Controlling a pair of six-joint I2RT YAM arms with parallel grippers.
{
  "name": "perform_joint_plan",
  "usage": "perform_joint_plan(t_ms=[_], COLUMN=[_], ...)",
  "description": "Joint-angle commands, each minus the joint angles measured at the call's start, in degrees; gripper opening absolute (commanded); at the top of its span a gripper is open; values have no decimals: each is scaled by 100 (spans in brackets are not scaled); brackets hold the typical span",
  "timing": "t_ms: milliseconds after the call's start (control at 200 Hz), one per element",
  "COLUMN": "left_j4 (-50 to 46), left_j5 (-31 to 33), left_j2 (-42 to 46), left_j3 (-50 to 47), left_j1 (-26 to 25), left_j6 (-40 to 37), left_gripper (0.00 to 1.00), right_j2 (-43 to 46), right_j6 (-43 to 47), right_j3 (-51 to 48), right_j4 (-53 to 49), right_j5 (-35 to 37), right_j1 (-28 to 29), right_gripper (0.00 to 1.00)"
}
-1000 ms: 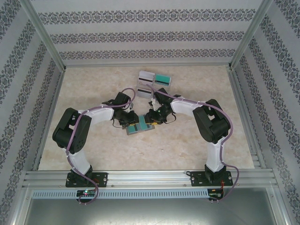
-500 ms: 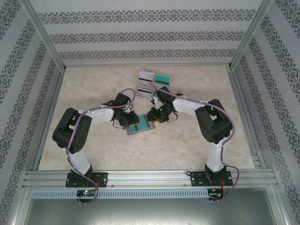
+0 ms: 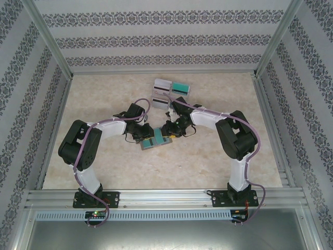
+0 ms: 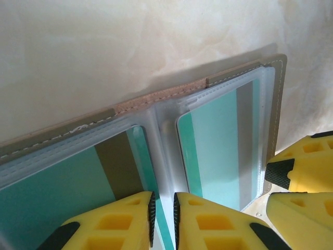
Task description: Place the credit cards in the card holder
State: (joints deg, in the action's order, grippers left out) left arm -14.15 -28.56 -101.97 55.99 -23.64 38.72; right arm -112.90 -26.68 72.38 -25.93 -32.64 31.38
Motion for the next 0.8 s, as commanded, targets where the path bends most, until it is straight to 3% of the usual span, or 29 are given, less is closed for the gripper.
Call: perform_joint_plan(t_ms=[0, 300, 794], left_j4=[101, 176, 185], left_j5=[-49, -63, -54], left_j2=[-129, -186, -218], left_j3=[-83, -55, -1], left_j1=[-67, -127, -168], left_j6=[73, 117, 131], left_gripper=[19, 17, 16], right_j2=[-178, -338, 223], right_j6=[3, 23, -351], right_j3=[114, 195, 347], right_j4=[-49, -162, 267], right_j5=[-5, 179, -434], right_j1=[87, 219, 281], right_gripper=[38, 38, 38])
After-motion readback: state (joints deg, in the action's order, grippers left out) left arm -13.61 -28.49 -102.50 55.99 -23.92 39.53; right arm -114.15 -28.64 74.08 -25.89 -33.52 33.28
